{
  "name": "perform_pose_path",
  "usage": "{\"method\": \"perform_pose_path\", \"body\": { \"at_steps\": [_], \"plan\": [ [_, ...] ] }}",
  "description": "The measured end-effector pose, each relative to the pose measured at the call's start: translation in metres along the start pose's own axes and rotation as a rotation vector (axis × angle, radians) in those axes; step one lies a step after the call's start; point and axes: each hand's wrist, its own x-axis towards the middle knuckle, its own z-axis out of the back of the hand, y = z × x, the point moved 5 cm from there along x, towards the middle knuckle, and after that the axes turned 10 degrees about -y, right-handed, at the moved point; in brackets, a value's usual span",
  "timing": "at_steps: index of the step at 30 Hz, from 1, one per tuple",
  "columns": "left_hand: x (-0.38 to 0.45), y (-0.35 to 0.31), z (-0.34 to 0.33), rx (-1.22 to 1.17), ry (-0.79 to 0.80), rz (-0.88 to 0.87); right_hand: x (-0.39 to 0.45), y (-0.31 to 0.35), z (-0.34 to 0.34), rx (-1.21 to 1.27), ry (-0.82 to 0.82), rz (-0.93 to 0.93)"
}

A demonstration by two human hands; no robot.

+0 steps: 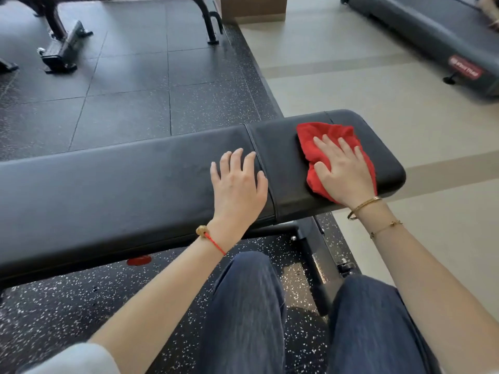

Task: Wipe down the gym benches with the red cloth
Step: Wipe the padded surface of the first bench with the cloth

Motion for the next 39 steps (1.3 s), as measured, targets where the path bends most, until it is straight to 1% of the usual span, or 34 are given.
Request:
{"method": "perform_pose_path", "body": {
  "at_steps": [2, 4, 7, 10, 12, 15, 18, 20, 22, 25, 27, 30, 32, 35, 39],
  "plan": [
    [0.000, -0.006, -0.007, 0.015, 0.001, 0.025, 0.024, -0.016, -0.002, -0.006, 0.011, -0.044],
    [-0.001, -0.008, -0.012, 0.041, -0.031, 0.043, 0.041, -0.024, -0.006, 0.001, 0.034, -0.048],
    [-0.001, -0.008, -0.013, 0.057, -0.104, 0.044, 0.044, -0.023, -0.010, 0.010, 0.047, 0.032],
    [-0.002, -0.009, -0.012, 0.052, -0.127, 0.048, 0.021, -0.033, -0.002, 0.024, 0.024, 0.162],
    [-0.002, -0.008, -0.012, 0.048, -0.136, 0.055, 0.008, -0.049, 0.006, 0.059, 0.017, 0.204],
    [-0.004, -0.010, -0.011, 0.050, -0.137, 0.056, 0.009, -0.076, 0.013, 0.089, 0.040, 0.198],
    [-0.005, -0.012, -0.009, 0.046, -0.142, 0.060, 0.039, -0.096, 0.009, 0.084, 0.089, 0.124],
    [-0.005, -0.013, -0.008, 0.047, -0.156, 0.056, 0.067, -0.094, 0.003, 0.071, 0.125, 0.084],
    [-0.004, -0.014, -0.008, 0.045, -0.159, 0.063, 0.085, -0.076, -0.004, 0.076, 0.161, 0.105],
    [-0.004, -0.016, -0.005, 0.049, -0.162, 0.065, 0.088, -0.039, -0.010, 0.128, 0.184, 0.215],
    [-0.003, -0.016, -0.002, 0.043, -0.173, 0.060, 0.076, -0.027, -0.009, 0.147, 0.187, 0.313],
    [-0.004, -0.017, -0.001, 0.024, -0.181, 0.064, 0.048, -0.031, -0.002, 0.188, 0.193, 0.459],
    [-0.004, -0.018, -0.001, 0.024, -0.183, 0.063, 0.031, -0.043, 0.003, 0.206, 0.180, 0.521],
    [-0.004, -0.017, -0.002, 0.026, -0.177, 0.076, 0.029, -0.060, 0.007, 0.226, 0.152, 0.494],
    [-0.005, -0.016, -0.004, 0.017, -0.168, 0.102, 0.061, -0.045, -0.003, 0.192, 0.146, 0.407]
  ]
}}
